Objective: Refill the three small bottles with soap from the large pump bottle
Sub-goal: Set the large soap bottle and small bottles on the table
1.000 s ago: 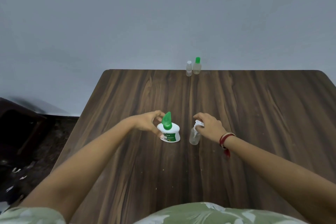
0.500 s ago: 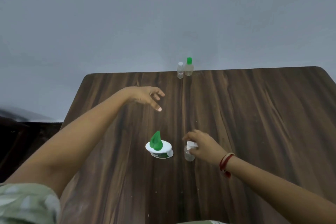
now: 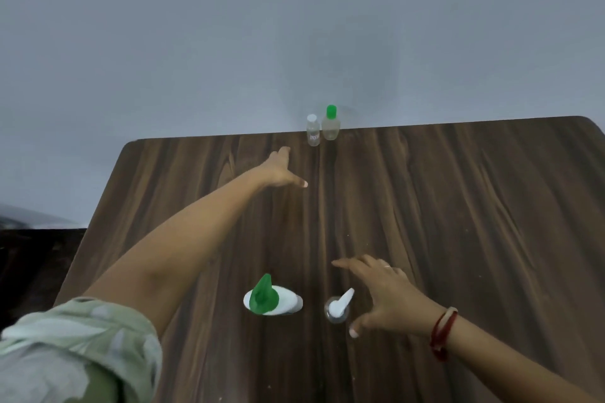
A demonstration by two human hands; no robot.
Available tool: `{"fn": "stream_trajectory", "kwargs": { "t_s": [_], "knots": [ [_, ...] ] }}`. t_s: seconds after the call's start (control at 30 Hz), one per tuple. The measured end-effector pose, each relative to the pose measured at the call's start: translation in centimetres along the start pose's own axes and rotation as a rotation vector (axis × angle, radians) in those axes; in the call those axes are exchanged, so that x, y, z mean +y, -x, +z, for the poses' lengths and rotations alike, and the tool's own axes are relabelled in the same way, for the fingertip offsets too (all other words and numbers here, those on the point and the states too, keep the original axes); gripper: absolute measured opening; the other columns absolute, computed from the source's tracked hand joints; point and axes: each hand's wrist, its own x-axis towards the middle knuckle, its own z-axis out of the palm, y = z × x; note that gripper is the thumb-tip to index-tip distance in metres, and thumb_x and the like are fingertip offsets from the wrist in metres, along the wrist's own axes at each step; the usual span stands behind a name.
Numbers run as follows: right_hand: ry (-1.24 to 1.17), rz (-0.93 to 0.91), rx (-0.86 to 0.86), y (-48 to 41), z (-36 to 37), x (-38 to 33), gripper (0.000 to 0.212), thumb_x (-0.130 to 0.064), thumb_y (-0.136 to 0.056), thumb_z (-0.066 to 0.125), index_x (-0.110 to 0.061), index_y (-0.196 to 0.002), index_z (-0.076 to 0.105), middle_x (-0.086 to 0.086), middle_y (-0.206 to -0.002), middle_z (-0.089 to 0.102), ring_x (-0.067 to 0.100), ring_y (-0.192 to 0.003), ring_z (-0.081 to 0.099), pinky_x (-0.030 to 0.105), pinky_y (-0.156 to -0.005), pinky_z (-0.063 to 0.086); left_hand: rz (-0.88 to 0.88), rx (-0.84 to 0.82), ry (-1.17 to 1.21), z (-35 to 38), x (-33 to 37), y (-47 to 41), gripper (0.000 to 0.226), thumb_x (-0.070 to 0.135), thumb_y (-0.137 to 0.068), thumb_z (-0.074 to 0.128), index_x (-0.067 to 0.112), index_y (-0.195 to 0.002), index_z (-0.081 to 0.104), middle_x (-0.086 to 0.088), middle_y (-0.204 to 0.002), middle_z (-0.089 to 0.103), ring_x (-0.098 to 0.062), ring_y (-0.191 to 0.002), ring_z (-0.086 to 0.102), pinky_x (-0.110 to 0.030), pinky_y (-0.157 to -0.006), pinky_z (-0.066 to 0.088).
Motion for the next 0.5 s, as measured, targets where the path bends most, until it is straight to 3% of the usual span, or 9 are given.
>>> {"fn": "stream_trajectory", "kwargs": {
  "t_s": [0.07,0.13,0.2,0.3,0.4,0.5],
  "knots": [
    [0.0,0.011,-0.109,0.2,-1.1,1.3,0.11,-0.049,-0.058,0.078,-0.045,-0.145,0.011,-0.014,-0.146,0.025,0.013,-0.135,0.023,0.04,-0.113,0.024,-0.016,0.046,0.048,0.7,0.4,-1.4,0.112,0.029,-0.071,0.082,0.012,-0.151,0.006,-0.016,-0.156,0.017,-0.035,-0.141,0.026,-0.045,-0.111,0.032],
    [-0.131,0.021,-0.134,-0.5,-3.0,3.4,0.107,-0.05,-0.052,0.079,-0.049,-0.14,0.019,-0.013,-0.144,0.029,0.011,-0.136,0.025,0.036,-0.113,0.026,-0.03,0.123,0.155,1.3,0.4,-3.1,0.115,0.027,-0.068,0.085,0.013,-0.151,0.007,-0.015,-0.157,0.016,-0.034,-0.141,0.025,-0.045,-0.112,0.032],
    [-0.348,0.038,0.015,-3.0,-5.2,5.5,0.087,-0.035,-0.058,0.085,-0.046,-0.128,0.036,-0.007,-0.136,0.042,0.012,-0.13,0.04,0.024,-0.106,0.035,-0.043,0.206,0.296,1.6,0.3,-5.1,0.117,0.027,-0.064,0.087,0.014,-0.151,0.01,-0.013,-0.156,0.02,-0.031,-0.141,0.028,-0.045,-0.111,0.033],
    [-0.45,0.145,0.358,-10.3,-8.2,8.2,0.062,-0.012,-0.07,0.081,-0.019,-0.125,0.055,0.005,-0.127,0.056,0.019,-0.118,0.054,0.017,-0.092,0.039,-0.044,0.308,0.472,1.8,0.5,-7.6,0.114,0.025,-0.061,0.089,0.016,-0.15,0.018,-0.01,-0.154,0.026,-0.027,-0.139,0.032,-0.043,-0.111,0.034],
    [-0.523,0.191,0.548,-18.2,-10.6,9.7,0.062,-0.008,-0.074,0.077,-0.011,-0.131,0.051,0.008,-0.131,0.056,0.021,-0.123,0.051,0.018,-0.097,0.035,0.058,0.324,0.534,2.2,1.1,-9.9,0.1,0.02,-0.062,0.088,0.017,-0.144,0.031,-0.007,-0.148,0.036,-0.023,-0.134,0.037,-0.036,-0.108,0.036],
    [-0.538,0.148,0.628,-24.5,-12.8,9.8,0.068,-0.008,-0.073,0.077,-0.01,-0.135,0.047,0.009,-0.136,0.052,0.022,-0.126,0.049,0.023,-0.103,0.035,0.164,0.347,0.522,2.5,2.0,-11.7,0.076,0.018,-0.064,0.087,0.014,-0.128,0.048,-0.006,-0.13,0.053,-0.019,-0.115,0.051,-0.029,-0.093,0.043]
  ]
}}
